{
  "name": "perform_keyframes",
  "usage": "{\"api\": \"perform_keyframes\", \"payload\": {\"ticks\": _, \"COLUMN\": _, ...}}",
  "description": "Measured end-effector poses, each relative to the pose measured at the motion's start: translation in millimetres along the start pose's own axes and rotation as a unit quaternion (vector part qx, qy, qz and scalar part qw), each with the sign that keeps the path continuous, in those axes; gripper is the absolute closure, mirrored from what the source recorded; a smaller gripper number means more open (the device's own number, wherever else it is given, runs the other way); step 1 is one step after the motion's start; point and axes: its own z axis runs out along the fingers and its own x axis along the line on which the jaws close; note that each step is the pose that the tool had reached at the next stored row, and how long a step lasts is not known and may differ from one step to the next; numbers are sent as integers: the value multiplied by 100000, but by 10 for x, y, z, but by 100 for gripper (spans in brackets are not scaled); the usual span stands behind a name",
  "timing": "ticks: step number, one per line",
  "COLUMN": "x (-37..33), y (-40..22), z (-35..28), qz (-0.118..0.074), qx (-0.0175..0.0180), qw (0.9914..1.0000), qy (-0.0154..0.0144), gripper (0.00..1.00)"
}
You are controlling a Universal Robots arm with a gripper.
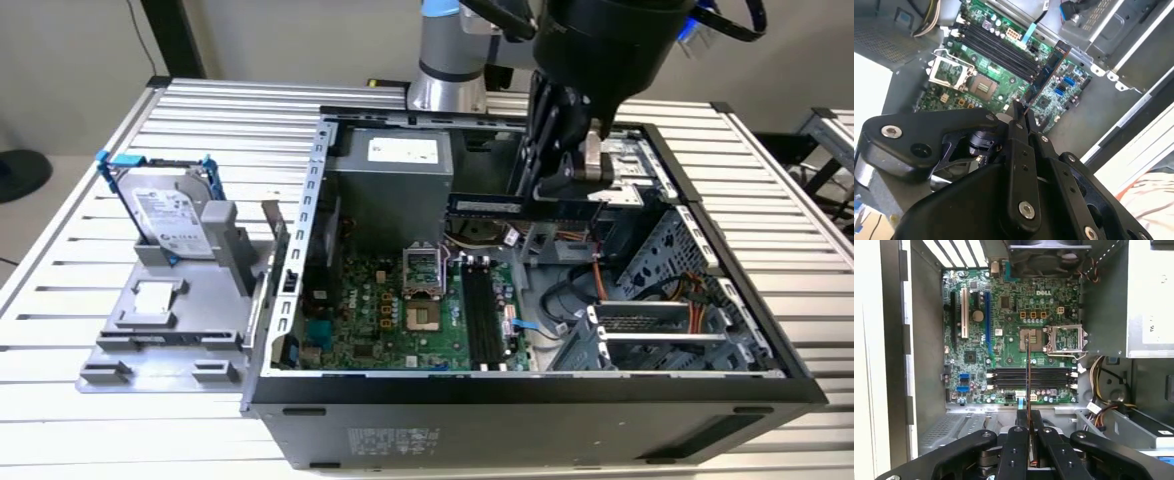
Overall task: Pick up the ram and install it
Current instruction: 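Pick up the ram and move it above insertion slot, then insert the ram into the slot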
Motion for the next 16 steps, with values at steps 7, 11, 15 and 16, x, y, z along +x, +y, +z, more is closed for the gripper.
{"api": "perform_keyframes", "payload": {"ticks": 7, "x": -107, "y": -23, "z": 0, "qz": 567, "qx": 4, "qw": 99998, "qy": -22, "gripper": 100}}
{"api": "perform_keyframes", "payload": {"ticks": 11, "x": -162, "y": -27, "z": 0, "qz": 914, "qx": 1, "qw": 99996, "qy": -28, "gripper": 100}}
{"api": "perform_keyframes", "payload": {"ticks": 15, "x": -196, "y": -34, "z": 0, "qz": 919, "qx": 2, "qw": 99996, "qy": -32, "gripper": 100}}
{"api": "perform_keyframes", "payload": {"ticks": 16, "x": -197, "y": -34, "z": 0, "qz": 922, "qx": 2, "qw": 99996, "qy": -30, "gripper": 100}}
